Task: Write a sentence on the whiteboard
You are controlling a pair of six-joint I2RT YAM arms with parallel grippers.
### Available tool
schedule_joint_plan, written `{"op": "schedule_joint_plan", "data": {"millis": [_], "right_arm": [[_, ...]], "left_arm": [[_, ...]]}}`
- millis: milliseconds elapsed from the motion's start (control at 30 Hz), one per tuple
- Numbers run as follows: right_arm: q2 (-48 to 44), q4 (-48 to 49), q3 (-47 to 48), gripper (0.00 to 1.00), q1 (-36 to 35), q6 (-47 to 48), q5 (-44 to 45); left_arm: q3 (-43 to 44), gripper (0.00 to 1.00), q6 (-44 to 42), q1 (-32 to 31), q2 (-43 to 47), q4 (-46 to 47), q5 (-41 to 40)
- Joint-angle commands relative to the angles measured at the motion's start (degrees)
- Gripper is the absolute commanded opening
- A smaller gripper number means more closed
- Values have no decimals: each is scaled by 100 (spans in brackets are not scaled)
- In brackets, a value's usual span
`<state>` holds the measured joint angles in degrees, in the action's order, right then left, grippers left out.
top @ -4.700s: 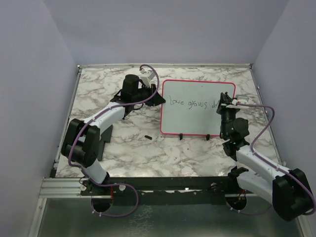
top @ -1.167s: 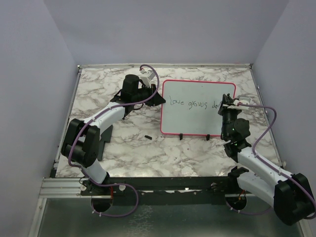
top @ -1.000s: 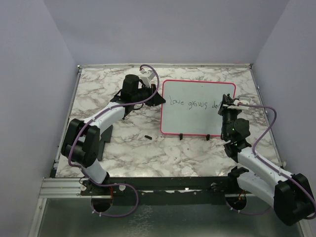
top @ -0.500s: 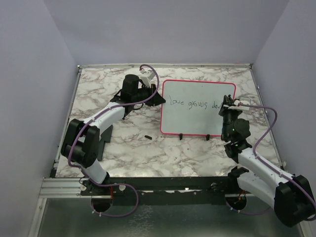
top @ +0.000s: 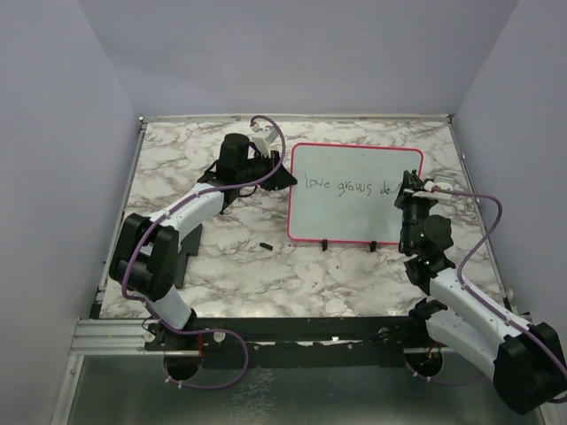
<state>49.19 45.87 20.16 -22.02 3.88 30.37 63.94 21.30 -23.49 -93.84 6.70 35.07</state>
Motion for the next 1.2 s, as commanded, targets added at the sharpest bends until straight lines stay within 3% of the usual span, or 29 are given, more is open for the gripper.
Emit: {"op": "schedule_joint_plan", "data": {"millis": [0, 1167], "right_arm": [[302, 265, 133, 1, 28, 28, -41], [712, 739, 269, 1, 27, 349, -25]], "left_arm": [[-18, 0, -91, 28, 279, 42, -181], [-35, 0, -100, 26, 284, 50, -177]]}}
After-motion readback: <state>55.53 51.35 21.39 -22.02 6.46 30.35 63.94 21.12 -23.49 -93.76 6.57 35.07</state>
